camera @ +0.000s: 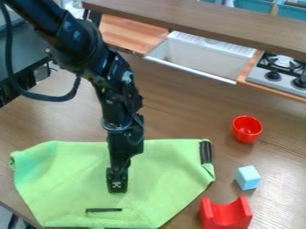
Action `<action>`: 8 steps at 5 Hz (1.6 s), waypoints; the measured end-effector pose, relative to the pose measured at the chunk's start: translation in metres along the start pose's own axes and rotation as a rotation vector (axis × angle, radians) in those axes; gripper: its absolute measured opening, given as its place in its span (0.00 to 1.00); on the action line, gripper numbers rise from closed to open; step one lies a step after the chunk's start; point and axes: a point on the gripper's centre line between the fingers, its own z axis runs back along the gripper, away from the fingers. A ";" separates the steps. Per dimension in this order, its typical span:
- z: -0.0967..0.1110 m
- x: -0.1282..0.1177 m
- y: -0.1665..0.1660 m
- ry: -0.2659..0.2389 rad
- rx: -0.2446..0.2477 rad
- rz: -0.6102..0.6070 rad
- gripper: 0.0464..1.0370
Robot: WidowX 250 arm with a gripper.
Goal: Move the cloth back and forth from the top left to bottom right of the table
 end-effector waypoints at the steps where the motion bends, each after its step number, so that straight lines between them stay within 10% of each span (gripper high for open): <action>1: 0.001 0.005 0.026 -0.002 0.027 0.046 0.96; 8: 0.007 0.005 0.157 -0.009 0.112 0.270 0.96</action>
